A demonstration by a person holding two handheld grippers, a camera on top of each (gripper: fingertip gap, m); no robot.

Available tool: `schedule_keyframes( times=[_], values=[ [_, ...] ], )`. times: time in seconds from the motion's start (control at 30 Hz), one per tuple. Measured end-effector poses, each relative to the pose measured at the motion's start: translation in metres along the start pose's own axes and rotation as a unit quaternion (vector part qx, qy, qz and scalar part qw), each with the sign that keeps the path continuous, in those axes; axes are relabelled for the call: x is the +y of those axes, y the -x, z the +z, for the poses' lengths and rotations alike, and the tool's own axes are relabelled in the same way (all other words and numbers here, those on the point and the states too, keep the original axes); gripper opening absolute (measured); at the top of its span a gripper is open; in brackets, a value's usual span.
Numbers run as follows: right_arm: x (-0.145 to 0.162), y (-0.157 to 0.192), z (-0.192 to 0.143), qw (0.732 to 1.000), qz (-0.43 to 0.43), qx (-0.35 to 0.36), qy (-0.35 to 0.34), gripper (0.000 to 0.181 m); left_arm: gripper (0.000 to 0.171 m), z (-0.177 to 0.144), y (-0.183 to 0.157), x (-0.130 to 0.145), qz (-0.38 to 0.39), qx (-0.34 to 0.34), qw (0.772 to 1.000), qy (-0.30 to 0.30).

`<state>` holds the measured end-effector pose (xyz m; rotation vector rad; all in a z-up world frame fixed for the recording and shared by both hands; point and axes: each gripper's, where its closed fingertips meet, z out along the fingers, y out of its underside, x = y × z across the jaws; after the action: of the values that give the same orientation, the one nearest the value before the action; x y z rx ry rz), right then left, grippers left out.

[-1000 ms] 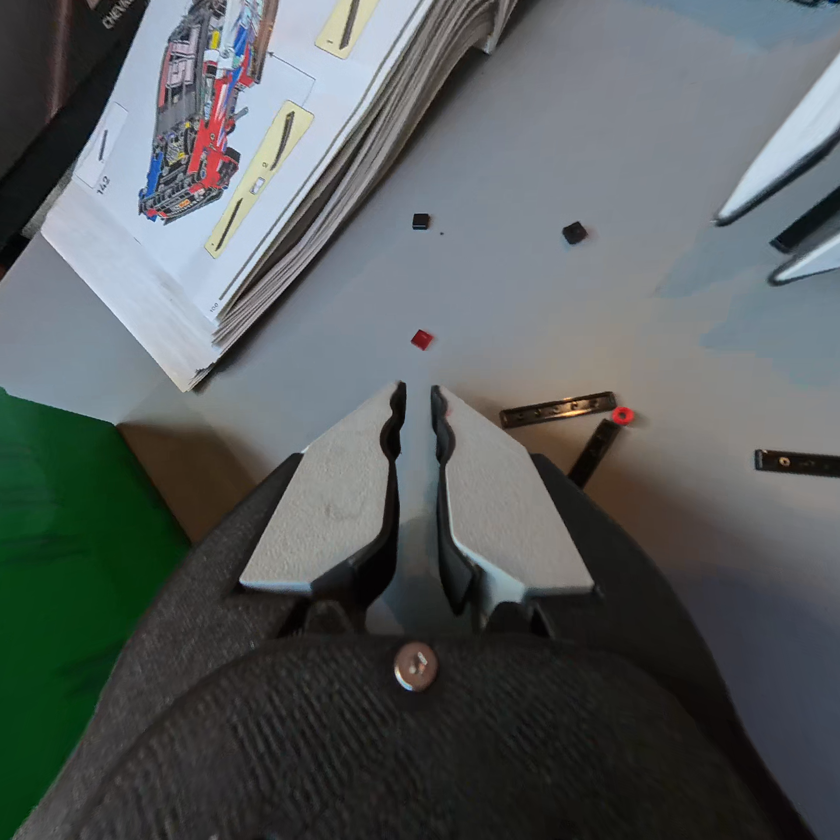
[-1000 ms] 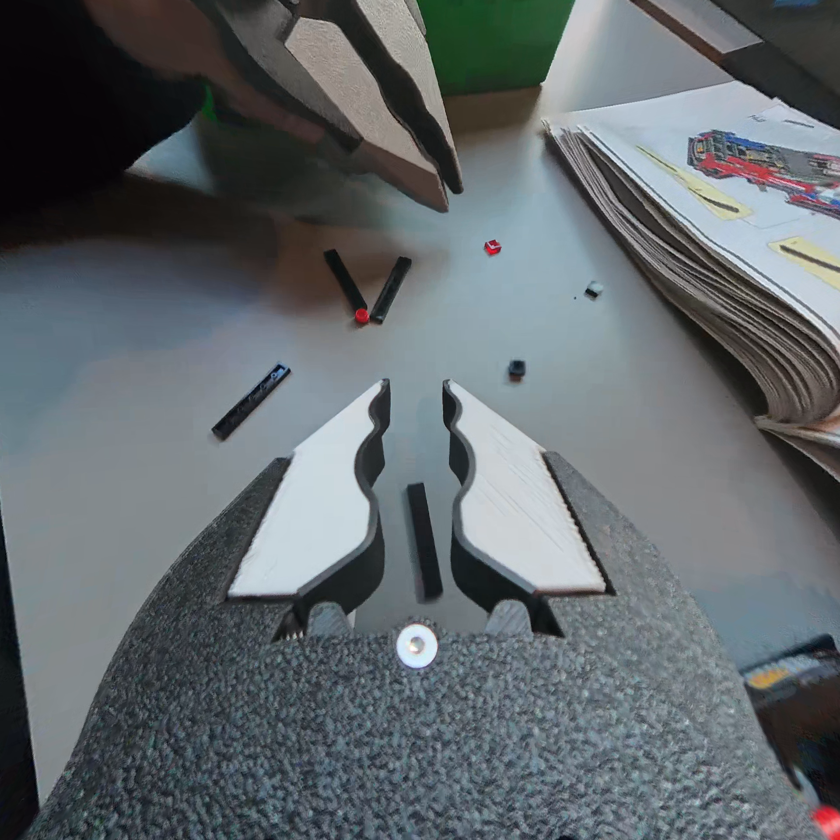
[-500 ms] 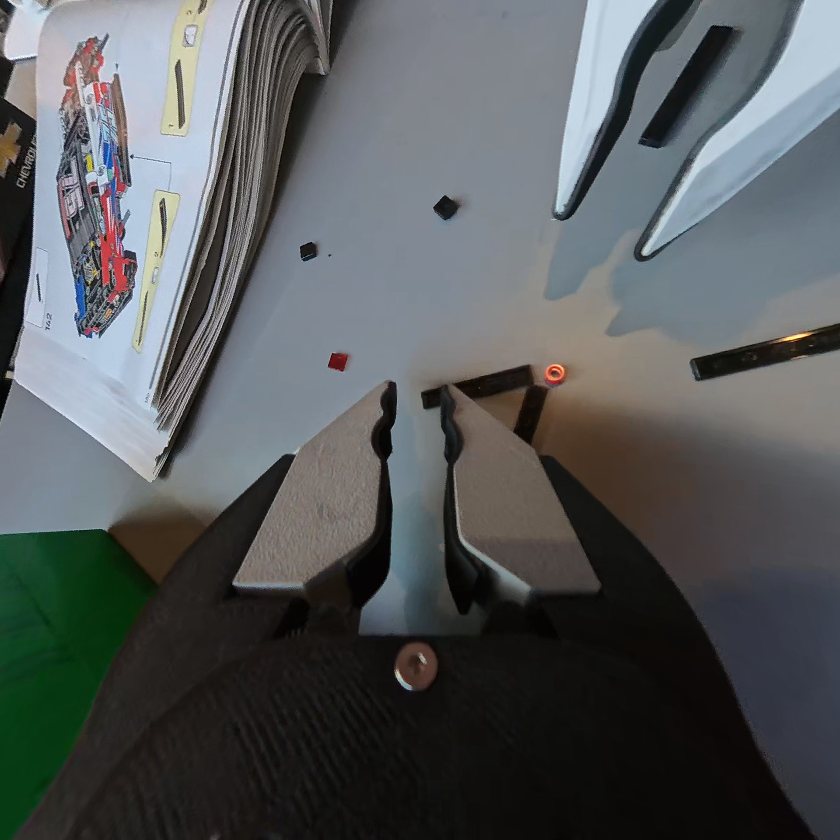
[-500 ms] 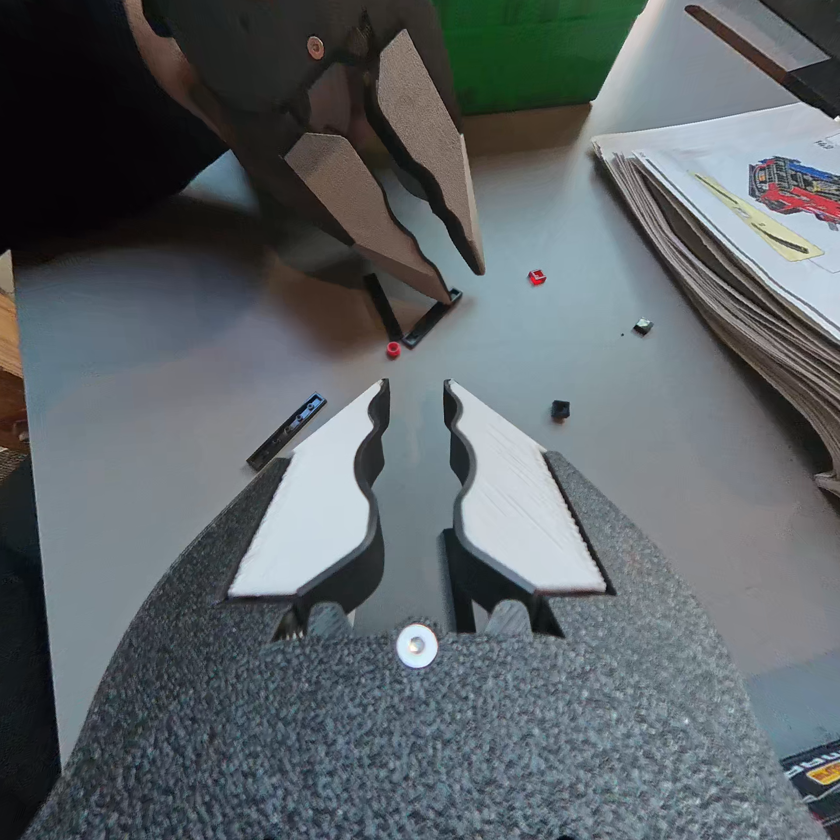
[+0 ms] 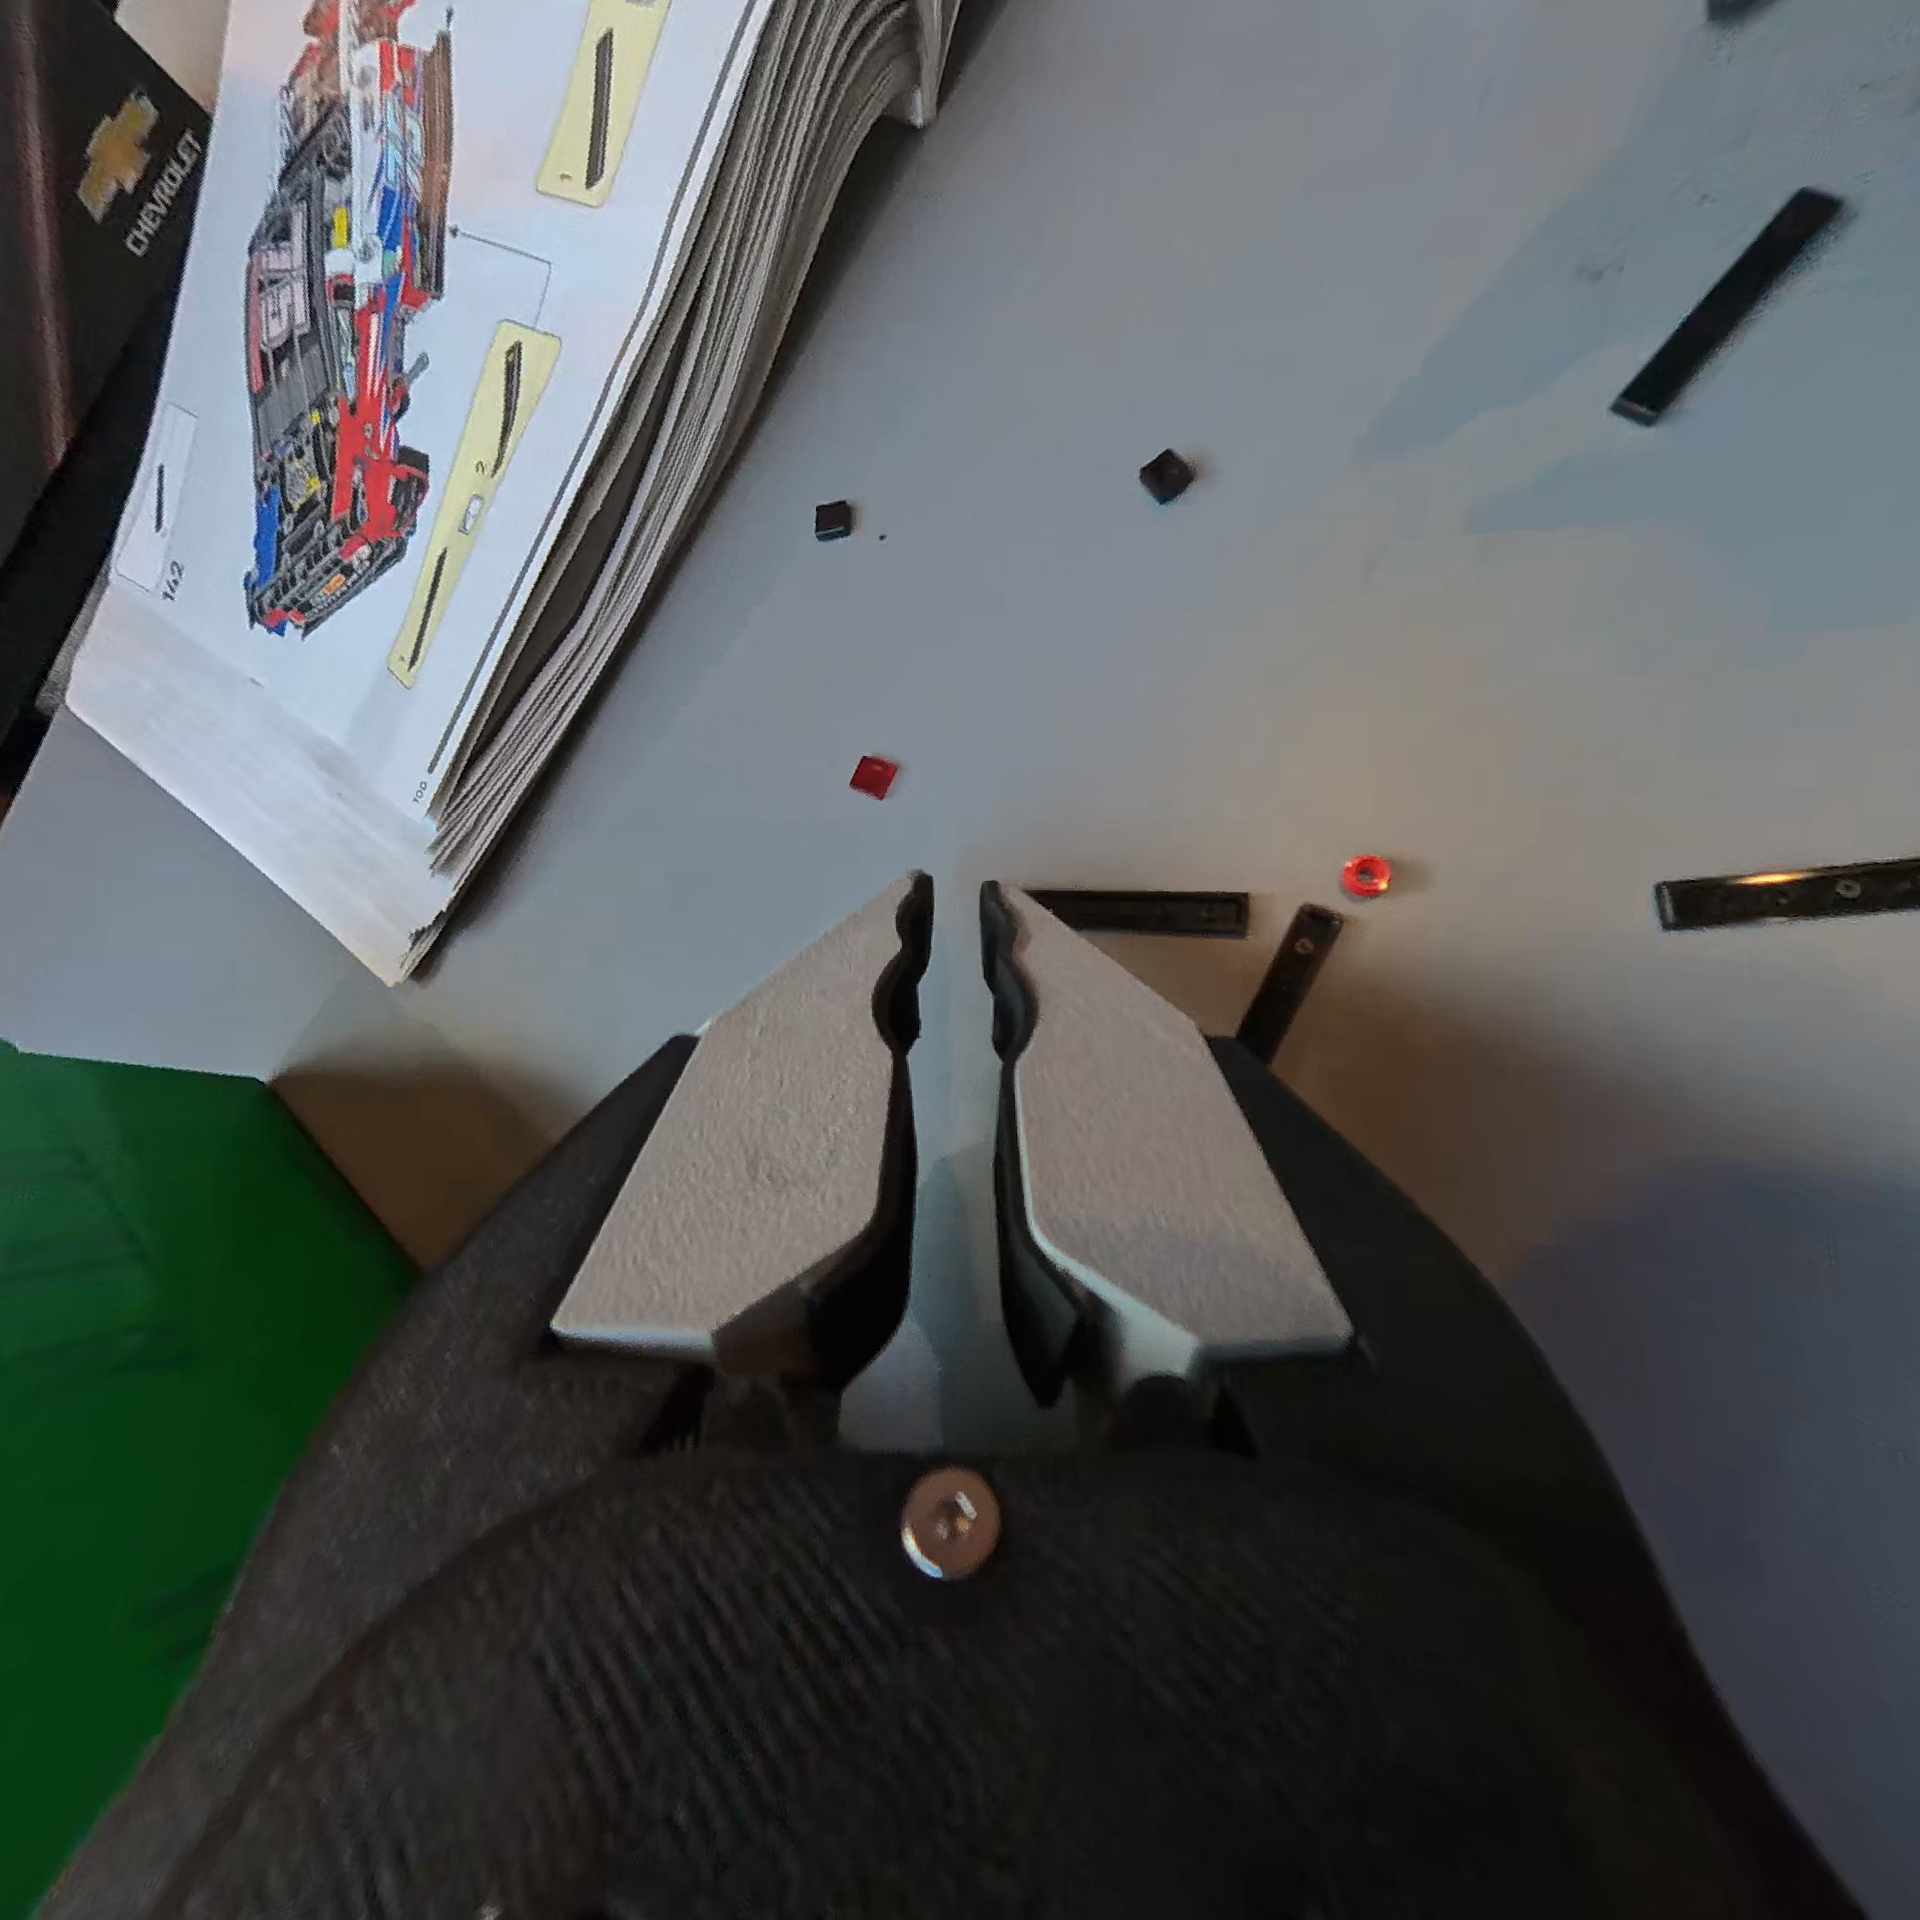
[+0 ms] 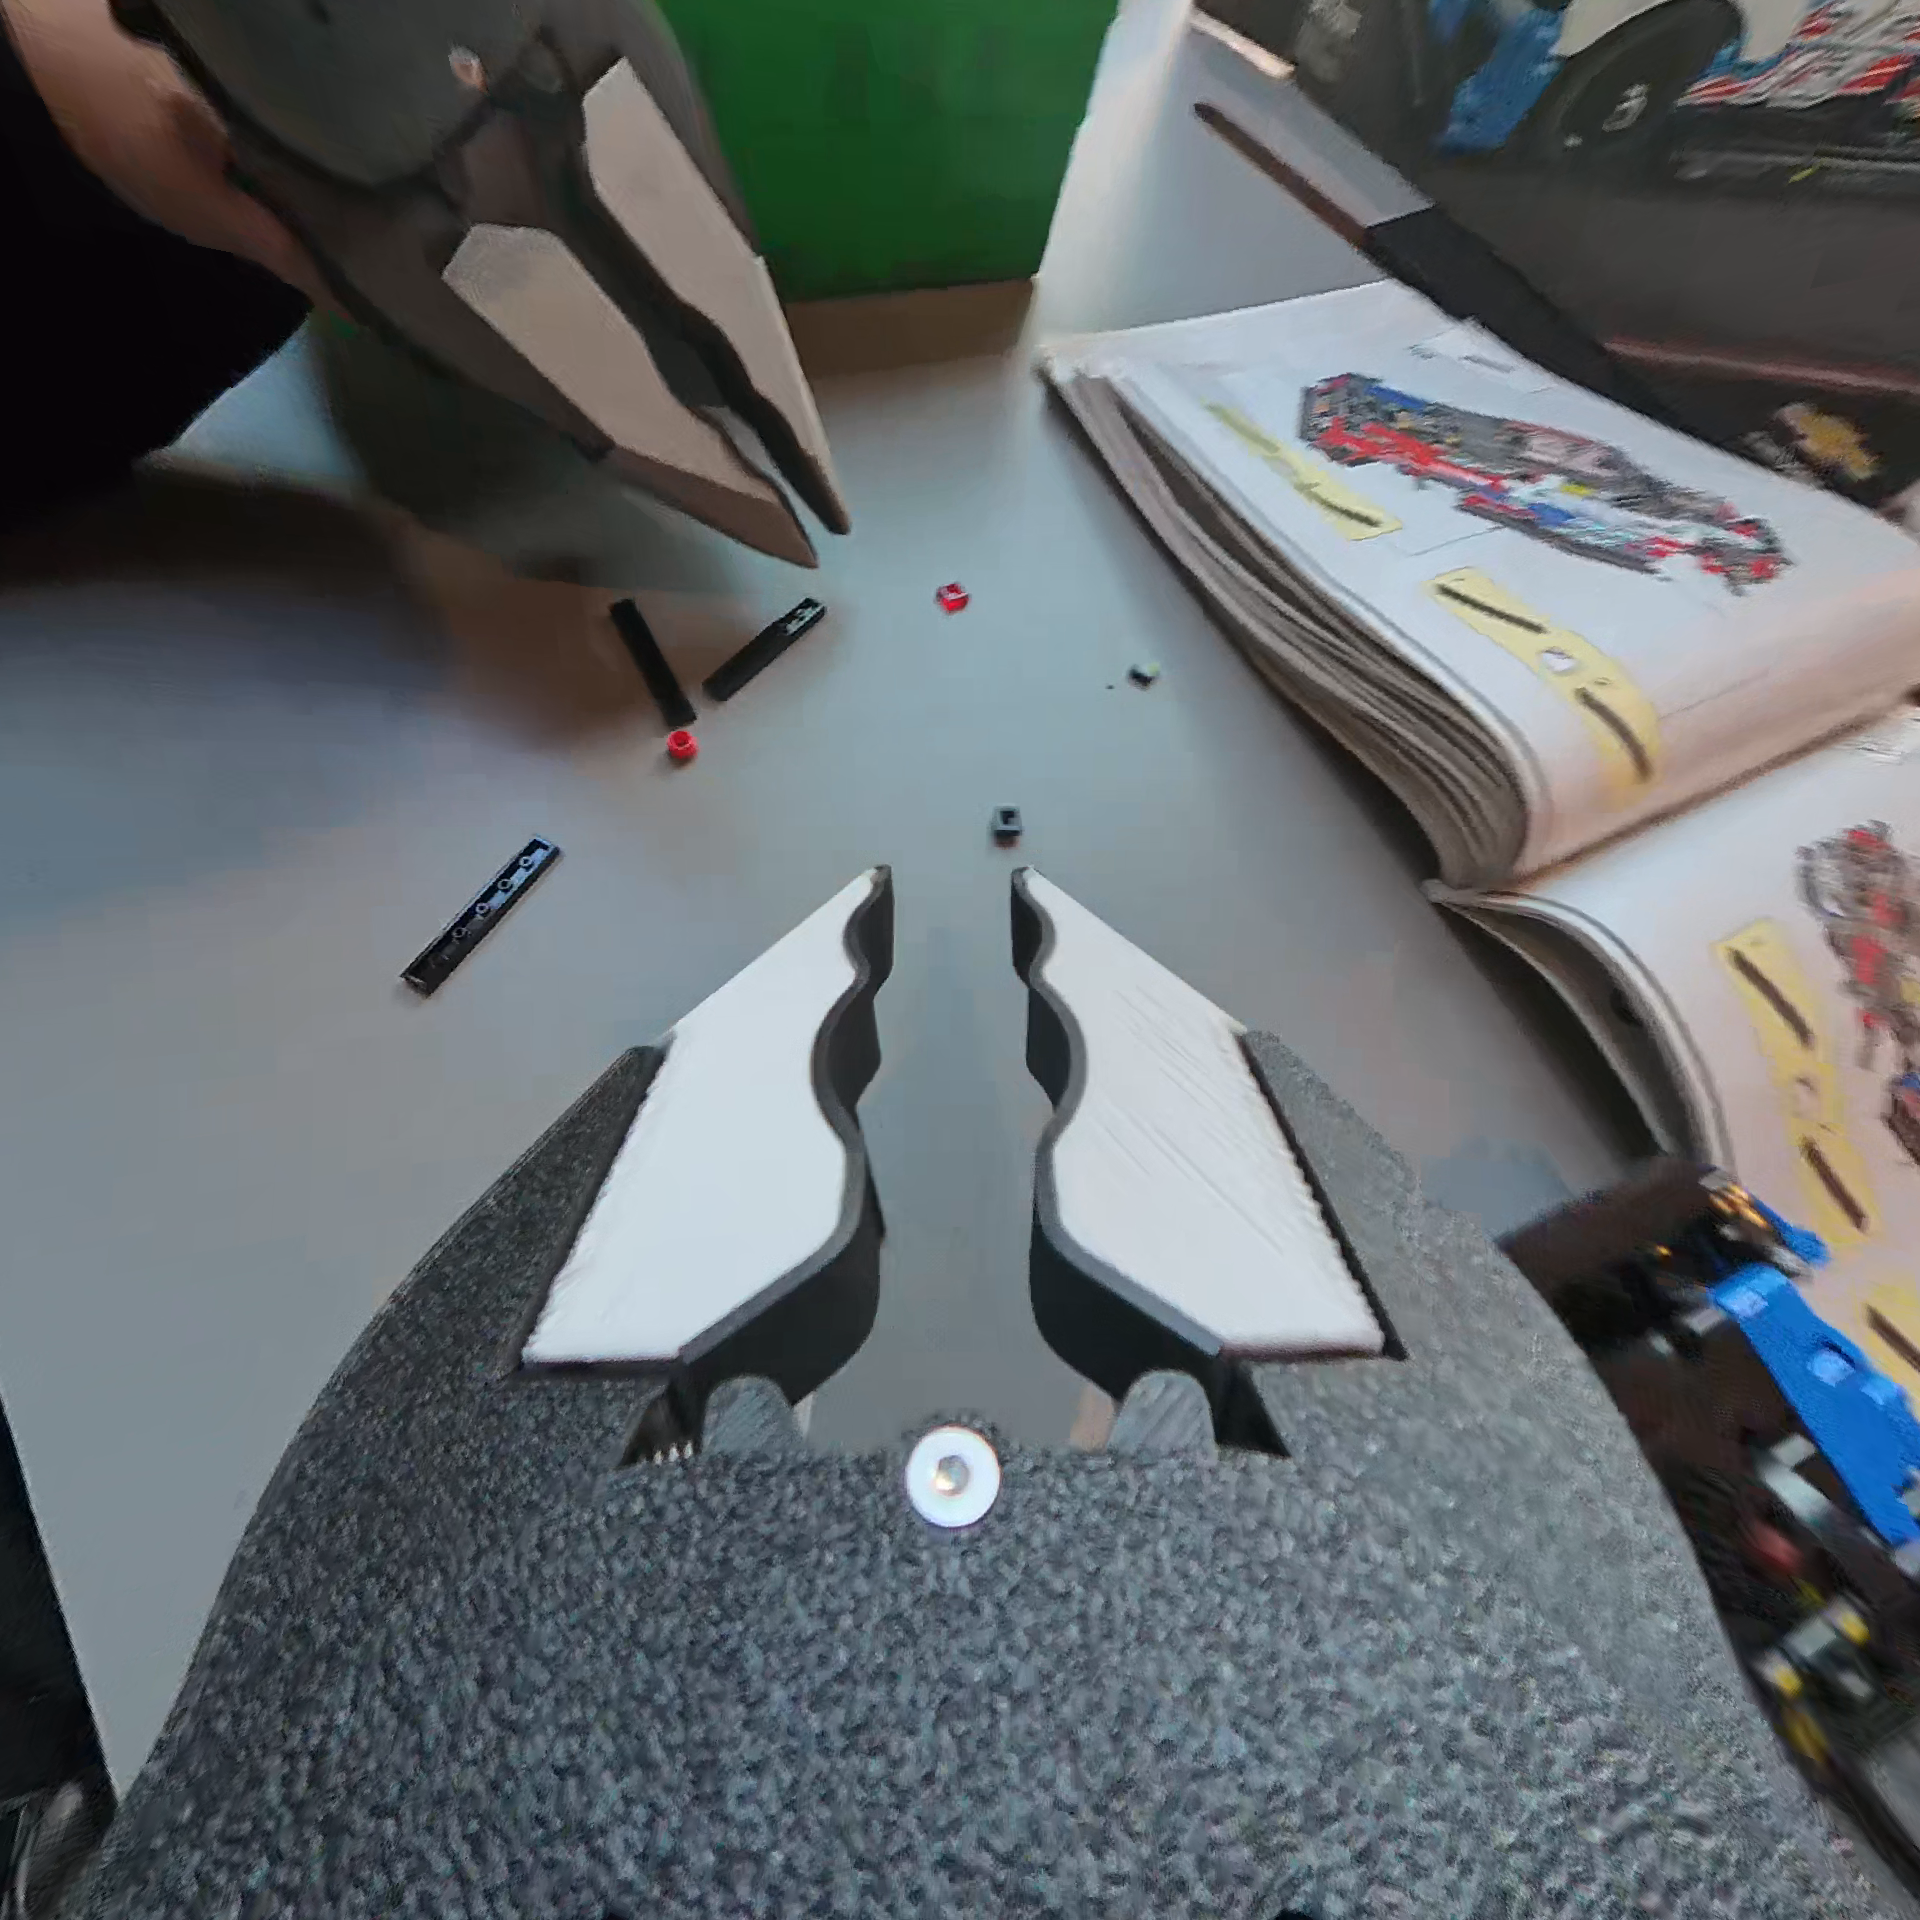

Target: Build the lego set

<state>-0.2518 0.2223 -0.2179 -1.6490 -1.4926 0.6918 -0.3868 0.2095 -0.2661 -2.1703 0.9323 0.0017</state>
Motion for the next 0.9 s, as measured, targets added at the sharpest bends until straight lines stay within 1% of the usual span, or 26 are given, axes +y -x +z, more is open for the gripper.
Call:
schedule_keyframes(
  times=[0.07, 0.13, 0.17, 0.23, 0.33, 0.47, 0.53, 0.6, 0.7, 0.83, 0.9],
  values=[
    [0.001, -0.016, -0.02, 1.0, 0.009, 0.026, -0.003, 0.021, 0.006, 0.0, -0.004, -0.001, 0.025, -0.002, 1.0, -0.001],
    [0.013, -0.022, -0.031, 0.999, 0.02, 0.028, 0.018, 0.02, 0.007, 0.004, -0.005, 0.004, 0.033, -0.007, 0.999, 0.017],
    [0.022, -0.021, -0.033, 0.999, 0.025, 0.017, 0.036, 0.02, 0.008, 0.007, -0.006, 0.007, 0.027, -0.004, 0.999, 0.028],
    [0.043, -0.015, -0.031, 0.997, 0.032, -0.002, 0.076, 0.021, 0.004, 0.01, -0.006, 0.009, 0.012, -0.003, 0.999, 0.032],
    [0.058, 0.002, -0.024, 0.994, 0.03, -0.026, 0.1, 0.022, 0.005, 0.009, -0.005, 0.01, 0.002, 0.002, 0.999, 0.032],
    [0.059, 0.025, -0.011, 0.993, 0.007, -0.052, 0.107, 0.024, 0.008, 0.007, -0.003, 0.012, -0.013, 0.004, 0.999, 0.038],
    [0.055, 0.038, -0.005, 0.992, 0.003, -0.071, 0.103, 0.024, 0.007, 0.007, 0.0, 0.011, -0.019, -0.005, 0.999, 0.035],
    [0.044, 0.061, 0.002, 0.99, 0.019, -0.109, 0.087, 0.025, 0.006, 0.008, 0.005, 0.01, -0.035, -0.016, 0.999, 0.034],
    [0.033, 0.098, 0.014, 0.986, 0.027, -0.15, 0.074, 0.033, 0.007, 0.006, 0.019, 0.01, -0.069, -0.045, 0.996, 0.032],
    [0.034, 0.119, 0.03, 0.986, 0.004, -0.143, 0.086, 0.034, 0.008, -0.001, 0.032, 0.007, -0.104, -0.066, 0.992, 0.014],
    [0.035, 0.123, 0.036, 0.985, -0.001, -0.146, 0.096, 0.029, 0.008, -0.002, 0.033, 0.005, -0.106, -0.068, 0.992, 0.008]
  ],
)
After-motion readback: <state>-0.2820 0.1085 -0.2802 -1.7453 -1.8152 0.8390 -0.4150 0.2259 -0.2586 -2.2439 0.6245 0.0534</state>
